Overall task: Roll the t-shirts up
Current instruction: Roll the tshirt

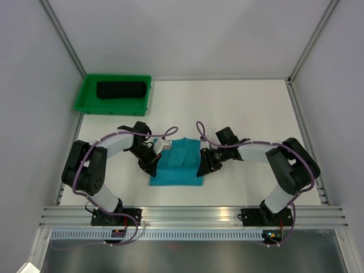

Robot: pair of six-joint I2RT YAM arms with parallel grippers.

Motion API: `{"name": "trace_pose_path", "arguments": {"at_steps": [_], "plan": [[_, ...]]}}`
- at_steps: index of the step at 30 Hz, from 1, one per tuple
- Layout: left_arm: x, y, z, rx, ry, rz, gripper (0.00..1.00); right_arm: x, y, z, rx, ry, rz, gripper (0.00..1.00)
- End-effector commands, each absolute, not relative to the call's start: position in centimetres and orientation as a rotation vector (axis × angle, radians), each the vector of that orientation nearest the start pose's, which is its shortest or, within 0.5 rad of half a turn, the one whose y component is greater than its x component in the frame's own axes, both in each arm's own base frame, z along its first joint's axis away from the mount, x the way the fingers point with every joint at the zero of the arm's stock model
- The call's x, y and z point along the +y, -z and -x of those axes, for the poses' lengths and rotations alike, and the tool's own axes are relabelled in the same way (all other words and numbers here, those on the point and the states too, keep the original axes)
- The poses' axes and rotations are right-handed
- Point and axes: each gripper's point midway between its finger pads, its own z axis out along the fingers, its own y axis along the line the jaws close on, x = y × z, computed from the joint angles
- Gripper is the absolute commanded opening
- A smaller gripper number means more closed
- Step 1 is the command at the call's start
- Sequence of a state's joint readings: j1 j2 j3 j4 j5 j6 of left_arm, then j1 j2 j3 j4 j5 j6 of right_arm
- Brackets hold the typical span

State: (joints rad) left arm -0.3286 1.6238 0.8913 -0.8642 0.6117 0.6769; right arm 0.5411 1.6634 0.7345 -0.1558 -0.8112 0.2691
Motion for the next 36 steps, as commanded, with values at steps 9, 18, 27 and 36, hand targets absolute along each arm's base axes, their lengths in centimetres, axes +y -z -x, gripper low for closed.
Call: {"name": "trace_pose_path", "arguments": {"at_steps": [9, 18, 27, 36], "plan": [[-15.3, -3.9, -19.6, 2.535, 0.903, -1.333, 0.31, 26.9, -2.8, -19.6, 2.590, -1.366, 0.483, 0.07], [-14.7, -4.1, -21.5, 2.576, 0.832, -1.222, 0.05, 26.2, -2.0, -20.4, 2.637, -1.278, 0.379, 0.00], [-12.0, -3.4, -24.9, 2.614, 0.502, -1.173, 0.31, 26.1, -2.2, -20.9, 2.656, -1.258, 0.365, 0.00], [-12.8, -9.3, -24.7, 2.228, 0.364, -1.433, 0.80, 26.5, -2.8, -21.7, 2.686, -1.254, 0.373, 0.00]]}}
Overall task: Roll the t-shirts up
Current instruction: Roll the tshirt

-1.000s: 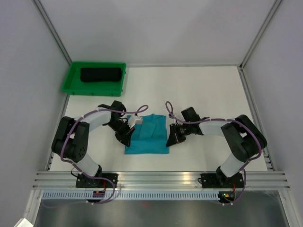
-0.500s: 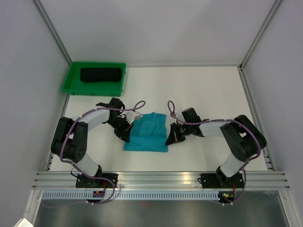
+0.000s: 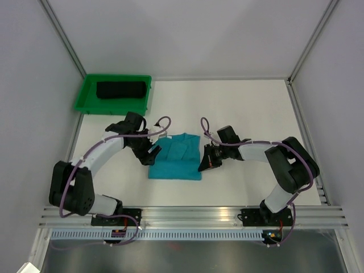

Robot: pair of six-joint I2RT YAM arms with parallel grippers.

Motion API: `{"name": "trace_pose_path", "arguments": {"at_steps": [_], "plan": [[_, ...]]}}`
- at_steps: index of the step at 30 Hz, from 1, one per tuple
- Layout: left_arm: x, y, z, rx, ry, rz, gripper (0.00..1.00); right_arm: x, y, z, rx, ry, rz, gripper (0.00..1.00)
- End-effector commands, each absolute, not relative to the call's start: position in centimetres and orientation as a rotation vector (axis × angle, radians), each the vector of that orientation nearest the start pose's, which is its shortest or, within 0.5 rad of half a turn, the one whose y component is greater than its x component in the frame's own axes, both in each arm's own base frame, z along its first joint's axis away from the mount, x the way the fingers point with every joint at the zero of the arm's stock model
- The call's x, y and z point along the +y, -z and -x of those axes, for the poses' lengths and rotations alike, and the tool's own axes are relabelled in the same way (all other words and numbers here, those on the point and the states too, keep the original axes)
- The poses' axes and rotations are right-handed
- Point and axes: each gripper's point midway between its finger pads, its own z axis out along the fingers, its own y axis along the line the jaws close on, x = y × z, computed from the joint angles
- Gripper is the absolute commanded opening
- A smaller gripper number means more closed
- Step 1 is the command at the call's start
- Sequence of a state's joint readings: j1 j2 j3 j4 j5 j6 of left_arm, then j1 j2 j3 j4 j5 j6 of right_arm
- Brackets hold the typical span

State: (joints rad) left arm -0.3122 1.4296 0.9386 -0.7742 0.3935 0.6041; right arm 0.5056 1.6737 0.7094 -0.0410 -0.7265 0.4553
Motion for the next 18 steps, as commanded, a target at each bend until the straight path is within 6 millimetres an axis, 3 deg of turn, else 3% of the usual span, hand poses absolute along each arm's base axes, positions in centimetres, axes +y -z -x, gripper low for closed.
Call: {"name": "trace_pose_path", "arguments": {"at_steps": [1, 7, 12, 18], "plan": [[-12.4, -9.3, -24.8, 2.185, 0.298, -1.504, 0.80, 26.6, -2.8, -21.7, 2.691, -1.254, 0.373, 0.00], [-13.7, -8.3, -22.1, 1.991, 0.075, -1.834, 0.66, 26.7, -2.5, -21.9, 2.710, -1.247, 0.373, 0.00], [-14.2, -5.8, -19.9, 1.840, -0.036, -2.045, 0.72, 26.5, -2.4, -21.9, 2.719, -1.236, 0.367, 0.00], [-14.4, -3.8, -19.4, 1.882, -0.034, -2.081, 0.73, 26.5, -2.3, -21.9, 2.718, -1.229, 0.369, 0.00]]}}
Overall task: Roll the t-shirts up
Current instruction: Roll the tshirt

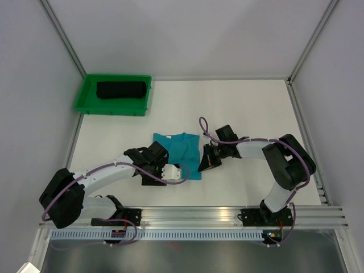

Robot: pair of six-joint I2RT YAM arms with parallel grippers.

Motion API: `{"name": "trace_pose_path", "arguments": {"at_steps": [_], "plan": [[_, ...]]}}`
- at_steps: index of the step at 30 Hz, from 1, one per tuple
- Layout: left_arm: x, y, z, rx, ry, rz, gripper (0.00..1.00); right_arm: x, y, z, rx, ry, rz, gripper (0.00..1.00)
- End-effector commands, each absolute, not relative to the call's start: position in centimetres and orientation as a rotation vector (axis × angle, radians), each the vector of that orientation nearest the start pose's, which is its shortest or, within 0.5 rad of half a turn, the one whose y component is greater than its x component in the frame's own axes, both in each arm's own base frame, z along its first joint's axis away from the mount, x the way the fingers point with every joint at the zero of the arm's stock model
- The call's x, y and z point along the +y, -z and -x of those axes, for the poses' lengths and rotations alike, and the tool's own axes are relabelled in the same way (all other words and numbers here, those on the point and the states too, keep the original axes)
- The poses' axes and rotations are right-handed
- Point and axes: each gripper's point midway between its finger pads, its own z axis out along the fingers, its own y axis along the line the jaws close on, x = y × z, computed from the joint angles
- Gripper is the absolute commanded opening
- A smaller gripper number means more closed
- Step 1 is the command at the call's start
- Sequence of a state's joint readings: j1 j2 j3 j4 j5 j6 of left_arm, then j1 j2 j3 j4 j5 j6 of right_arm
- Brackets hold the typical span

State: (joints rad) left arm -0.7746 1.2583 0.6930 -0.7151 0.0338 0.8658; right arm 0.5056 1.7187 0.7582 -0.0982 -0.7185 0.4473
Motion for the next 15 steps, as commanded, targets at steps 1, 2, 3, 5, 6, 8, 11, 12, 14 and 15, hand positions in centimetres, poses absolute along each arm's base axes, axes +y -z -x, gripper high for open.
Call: {"name": "trace_pose_path", "arguments": {"at_steps": [1, 2, 3, 5, 6, 8, 11, 12, 14, 15], "plan": [[-14.4, -3.3, -19.3, -2.331, 0.038, 2.563, 0.74, 26.5, -2.4, -21.9, 2.717, -1.231, 0.371, 0.00], [-14.4, -3.0, -19.2, -2.336, 0.035, 2.548, 0.74, 26.5, -2.3, -22.0, 2.719, -1.229, 0.374, 0.00], [-14.2, -2.7, -19.1, -2.331, 0.033, 2.534, 0.74, 26.5, -2.3, -22.0, 2.720, -1.229, 0.374, 0.00], [-13.7, -1.5, -18.6, -2.325, 0.027, 2.490, 0.71, 26.6, -2.3, -22.1, 2.722, -1.234, 0.381, 0.00], [-13.6, -1.2, -18.4, -2.322, 0.025, 2.480, 0.68, 26.7, -2.3, -22.1, 2.726, -1.236, 0.385, 0.00], [-13.9, -0.5, -17.6, -2.328, -0.044, 2.455, 0.57, 26.8, -2.2, -22.1, 2.727, -1.245, 0.387, 0.00], [-14.2, -0.1, -17.3, -2.361, -0.088, 2.433, 0.39, 26.8, -2.1, -22.0, 2.730, -1.252, 0.397, 0.00], [-14.1, 0.0, -17.1, -2.363, -0.095, 2.425, 0.35, 26.8, -2.0, -22.0, 2.730, -1.251, 0.396, 0.00], [-14.2, 0.1, -17.0, -2.372, -0.104, 2.421, 0.23, 26.8, -2.0, -22.0, 2.730, -1.251, 0.400, 0.00], [-14.2, 0.1, -17.0, -2.377, -0.105, 2.418, 0.20, 26.8, -2.0, -22.0, 2.728, -1.252, 0.401, 0.00]]}}
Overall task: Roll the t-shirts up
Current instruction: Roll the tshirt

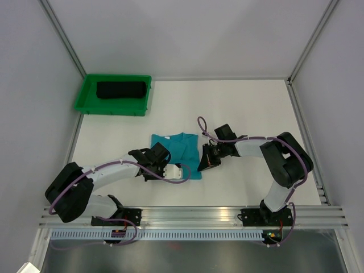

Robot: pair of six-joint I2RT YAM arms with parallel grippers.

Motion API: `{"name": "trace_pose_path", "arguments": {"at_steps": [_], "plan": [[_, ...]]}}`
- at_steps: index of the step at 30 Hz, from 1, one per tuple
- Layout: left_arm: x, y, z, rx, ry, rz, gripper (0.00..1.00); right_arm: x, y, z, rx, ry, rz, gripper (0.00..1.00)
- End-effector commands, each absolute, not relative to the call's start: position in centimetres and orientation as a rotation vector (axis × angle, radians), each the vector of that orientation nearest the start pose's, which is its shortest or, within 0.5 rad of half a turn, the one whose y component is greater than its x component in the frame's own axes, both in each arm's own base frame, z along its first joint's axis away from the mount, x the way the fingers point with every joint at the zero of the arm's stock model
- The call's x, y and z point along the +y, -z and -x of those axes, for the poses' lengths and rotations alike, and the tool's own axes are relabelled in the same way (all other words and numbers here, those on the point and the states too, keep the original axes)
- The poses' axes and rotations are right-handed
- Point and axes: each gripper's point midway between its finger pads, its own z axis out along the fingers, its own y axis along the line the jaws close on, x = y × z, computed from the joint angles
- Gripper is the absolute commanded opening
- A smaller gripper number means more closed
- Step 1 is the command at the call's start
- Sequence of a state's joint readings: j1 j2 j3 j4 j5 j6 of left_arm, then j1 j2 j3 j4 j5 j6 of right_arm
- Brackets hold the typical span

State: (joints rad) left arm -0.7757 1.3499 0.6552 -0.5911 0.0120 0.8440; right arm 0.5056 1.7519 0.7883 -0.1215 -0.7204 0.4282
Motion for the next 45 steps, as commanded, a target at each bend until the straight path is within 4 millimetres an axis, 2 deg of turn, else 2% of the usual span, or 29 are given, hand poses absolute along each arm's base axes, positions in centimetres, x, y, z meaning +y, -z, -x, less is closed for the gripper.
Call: {"name": "trace_pose_path", "arguments": {"at_steps": [1, 2, 3, 5, 6, 9, 10, 12, 15, 16, 19, 20, 21, 22, 23, 24, 25, 26, 27, 29, 30, 31, 35, 40, 41, 45], "plan": [[-14.3, 0.0, -17.0, -2.381, -0.108, 2.420, 0.12, 26.8, -2.2, -22.1, 2.724, -1.250, 0.403, 0.01], [-14.3, -0.1, -17.2, -2.395, -0.101, 2.415, 0.05, 26.8, -2.3, -22.1, 2.722, -1.246, 0.405, 0.02], [-14.5, -0.4, -17.3, -2.408, -0.103, 2.417, 0.03, 26.8, -2.4, -22.2, 2.717, -1.241, 0.411, 0.04], [-15.0, -1.4, -17.5, -2.438, -0.131, 2.433, 0.02, 26.9, -3.4, -22.8, 2.679, -1.225, 0.437, 0.13], [-15.3, -1.6, -17.6, -2.448, -0.148, 2.433, 0.02, 26.9, -3.7, -22.9, 2.666, -1.224, 0.448, 0.13], [-15.7, -2.9, -17.4, -2.503, -0.259, 2.389, 0.02, 26.8, -5.4, -23.5, 2.602, -1.202, 0.505, 0.30], [-15.2, -3.1, -17.2, -2.524, -0.283, 2.335, 0.02, 26.5, -5.7, -23.6, 2.601, -1.181, 0.514, 0.39], [-15.4, -3.6, -17.1, -2.560, -0.365, 2.290, 0.02, 25.8, -6.2, -24.1, 2.584, -1.109, 0.519, 0.43], [-15.1, -4.1, -16.7, -2.618, -0.487, 2.190, 0.02, 24.1, -5.3, -23.9, 2.639, -0.978, 0.544, 0.48], [-14.9, -4.1, -16.8, -2.638, -0.507, 2.159, 0.02, 23.8, -5.3, -24.1, 2.638, -0.954, 0.557, 0.54], [-15.1, -5.0, -16.7, -2.651, -0.625, 2.120, 0.02, 23.3, -5.9, -24.3, 2.595, -0.907, 0.583, 0.54], [-15.2, -5.3, -16.2, -2.640, -0.679, 2.101, 0.02, 23.3, -6.5, -24.5, 2.557, -0.896, 0.603, 0.54], [-15.3, -5.7, -16.6, -2.645, -0.696, 2.103, 0.02, 23.2, -8.1, -24.9, 2.479, -0.868, 0.627, 0.54], [-15.0, -5.8, -16.8, -2.643, -0.700, 2.111, 0.02, 23.3, -8.7, -25.2, 2.412, -0.843, 0.673, 0.56], [-14.9, -5.8, -16.7, -2.633, -0.709, 2.109, 0.02, 23.7, -9.4, -24.9, 2.326, -0.807, 0.788, 0.56], [-14.8, -6.0, -16.8, -2.626, -0.715, 2.116, 0.02, 24.2, -11.6, -25.1, 2.196, -0.765, 0.848, 0.56], [-14.6, -6.1, -17.0, -2.620, -0.714, 2.134, 0.02, 24.3, -11.6, -24.4, 2.129, -0.733, 0.929, 0.57], [-14.6, -6.1, -16.9, -2.612, -0.732, 2.138, 0.02, 25.5, -12.0, -23.2, 2.004, -0.695, 1.089, 0.58], [-14.5, -6.2, -16.9, -2.604, -0.738, 2.142, 0.02, 25.6, -12.6, -22.6, 1.910, -0.647, 1.133, 0.64], [-14.3, -6.2, -17.0, -2.591, -0.737, 2.160, 0.02, 26.8, -12.6, -20.3, 1.769, -0.620, 1.301, 0.66], [-14.3, -6.2, -17.1, -2.588, -0.732, 2.171, 0.02, 26.8, -12.9, -20.1, 1.675, -0.565, 1.384, 0.69], [-14.2, -6.2, -17.3, -2.583, -0.729, 2.179, 0.02, 26.6, -11.9, -19.6, 1.652, -0.508, 1.437, 0.70], [-14.0, -6.1, -17.4, -2.568, -0.727, 2.191, 0.02, 26.4, -10.3, -19.5, 1.574, -0.410, 1.569, 0.71], [-14.0, -6.0, -17.6, -2.556, -0.722, 2.201, 0.02, 27.8, -7.9, -19.2, 1.493, -0.337, 1.699, 0.72], [-14.0, -6.0, -17.6, -2.557, -0.722, 2.202, 0.02, 27.6, -7.0, -19.7, 1.512, -0.287, 1.705, 0.72], [-14.1, -6.0, -17.5, -2.554, -0.735, 2.199, 0.02, 28.8, -7.1, -20.7, 1.485, -0.251, 1.639, 0.73]]}}
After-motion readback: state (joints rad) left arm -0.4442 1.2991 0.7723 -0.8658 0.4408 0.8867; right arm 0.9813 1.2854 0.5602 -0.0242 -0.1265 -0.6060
